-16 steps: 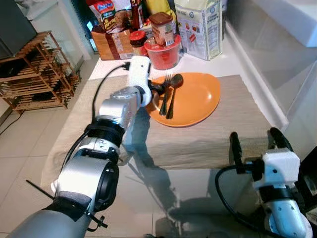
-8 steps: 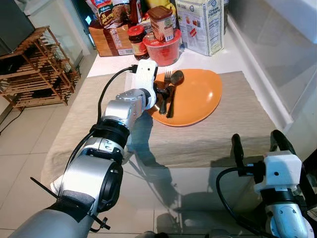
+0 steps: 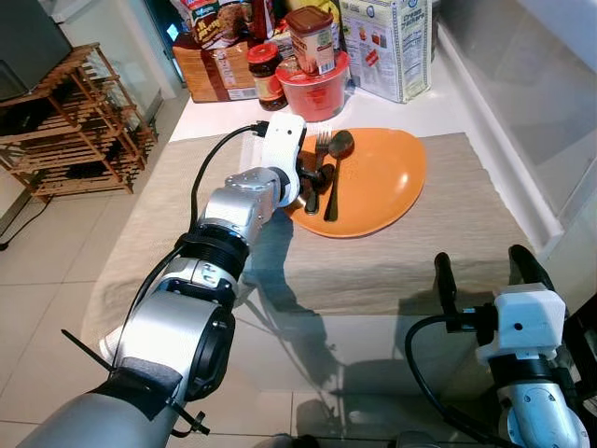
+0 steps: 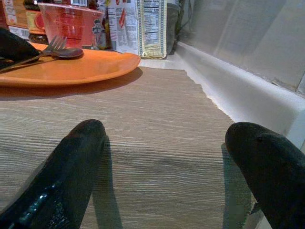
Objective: Setting the table
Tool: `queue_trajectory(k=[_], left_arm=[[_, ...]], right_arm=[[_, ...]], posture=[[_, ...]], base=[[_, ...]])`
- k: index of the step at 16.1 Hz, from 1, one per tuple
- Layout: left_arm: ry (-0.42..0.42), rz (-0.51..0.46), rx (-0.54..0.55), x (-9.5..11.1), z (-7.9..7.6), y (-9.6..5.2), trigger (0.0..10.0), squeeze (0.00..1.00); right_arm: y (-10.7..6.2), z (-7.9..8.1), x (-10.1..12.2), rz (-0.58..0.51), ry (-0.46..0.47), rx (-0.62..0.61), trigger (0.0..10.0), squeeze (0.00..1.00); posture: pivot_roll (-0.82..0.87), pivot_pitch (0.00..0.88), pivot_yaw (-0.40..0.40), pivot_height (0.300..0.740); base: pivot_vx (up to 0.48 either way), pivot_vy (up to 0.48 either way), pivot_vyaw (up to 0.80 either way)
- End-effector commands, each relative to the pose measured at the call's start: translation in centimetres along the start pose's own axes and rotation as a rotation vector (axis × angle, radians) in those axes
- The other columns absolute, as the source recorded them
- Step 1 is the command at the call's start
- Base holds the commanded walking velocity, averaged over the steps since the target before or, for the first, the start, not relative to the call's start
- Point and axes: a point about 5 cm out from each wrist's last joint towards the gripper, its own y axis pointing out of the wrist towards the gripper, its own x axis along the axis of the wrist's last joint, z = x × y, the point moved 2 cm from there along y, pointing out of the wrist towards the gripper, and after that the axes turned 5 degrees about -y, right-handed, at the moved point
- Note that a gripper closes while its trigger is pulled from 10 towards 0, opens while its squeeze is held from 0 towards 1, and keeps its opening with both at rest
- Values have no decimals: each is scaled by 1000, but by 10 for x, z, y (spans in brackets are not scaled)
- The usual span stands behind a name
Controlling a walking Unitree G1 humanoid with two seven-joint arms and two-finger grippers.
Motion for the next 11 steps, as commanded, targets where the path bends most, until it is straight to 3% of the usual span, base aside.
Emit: queue_trajectory(k=[1, 5, 11], left_arm=[[33, 6, 11, 2, 3, 0, 10000, 0], [-43, 54, -1, -5, 2, 1, 10000, 0], [-57, 21, 15, 4, 2, 3, 10000, 0]], right_arm=[[1, 4, 4, -9, 9, 13, 10000, 0], [3, 6, 4, -10, 10, 20, 10000, 0], [3, 8, 4, -8, 14, 20, 10000, 0]], posture=[[-294, 68, 227, 736], [-292, 67, 227, 736], [-294, 67, 233, 736]], base=[[0, 0, 0], [0, 0, 0], [0, 0, 0]])
